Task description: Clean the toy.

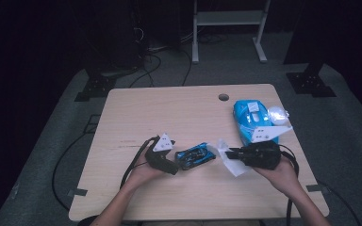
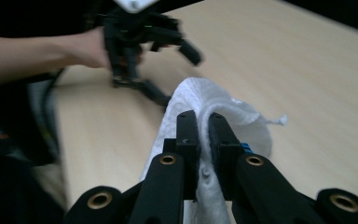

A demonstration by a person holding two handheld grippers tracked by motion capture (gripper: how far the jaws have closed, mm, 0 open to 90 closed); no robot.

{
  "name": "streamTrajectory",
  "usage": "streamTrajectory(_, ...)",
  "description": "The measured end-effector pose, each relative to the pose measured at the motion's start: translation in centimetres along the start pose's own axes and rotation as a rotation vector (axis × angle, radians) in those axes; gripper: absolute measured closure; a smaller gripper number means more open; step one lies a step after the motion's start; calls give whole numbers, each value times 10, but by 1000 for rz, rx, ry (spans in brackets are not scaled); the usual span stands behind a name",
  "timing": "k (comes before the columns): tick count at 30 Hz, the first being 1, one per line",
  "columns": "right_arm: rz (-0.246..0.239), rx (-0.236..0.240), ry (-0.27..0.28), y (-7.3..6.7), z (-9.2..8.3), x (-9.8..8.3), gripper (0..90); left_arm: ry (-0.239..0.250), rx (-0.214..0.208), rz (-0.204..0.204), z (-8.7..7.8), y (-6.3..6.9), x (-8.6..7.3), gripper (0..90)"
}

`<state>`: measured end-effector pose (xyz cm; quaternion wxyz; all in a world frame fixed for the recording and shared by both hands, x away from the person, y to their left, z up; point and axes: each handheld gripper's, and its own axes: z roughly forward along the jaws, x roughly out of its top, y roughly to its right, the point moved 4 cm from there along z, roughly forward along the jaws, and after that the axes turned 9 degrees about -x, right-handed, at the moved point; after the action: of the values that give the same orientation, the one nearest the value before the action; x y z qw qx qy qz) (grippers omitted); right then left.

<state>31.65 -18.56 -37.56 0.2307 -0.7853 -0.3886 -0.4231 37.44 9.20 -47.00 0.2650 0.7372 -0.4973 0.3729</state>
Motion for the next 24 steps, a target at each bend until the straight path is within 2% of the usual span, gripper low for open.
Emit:
streamTrajectory(1,4,30,-14,-4,5,2,837,-7,-3,5,0,0,0,87)
streamTrajectory(4,-13,53,-39,-7,21,5,837,-8,-8,6,1,2,0,87)
streamTrajectory(8,3,104,-125,-2,54,4,836,6,-11,4,1,3,1,87)
streamTrajectory(10,5,99,-153,2,66,3,835,8,-14,2,1,3,0,87)
streamTrajectory(12,-7,69,-180,8,78,3,834,6,-17,0,2,2,-1,87)
streamTrajectory(14,4,60,-185,12,88,3,830,-2,-24,3,3,2,-1,87)
streamTrajectory(19,-40,-41,-227,17,119,-4,807,-21,-42,13,3,5,-2,93)
streamTrajectory(24,-4,-34,-192,18,140,-13,791,-69,-52,14,7,3,-7,95)
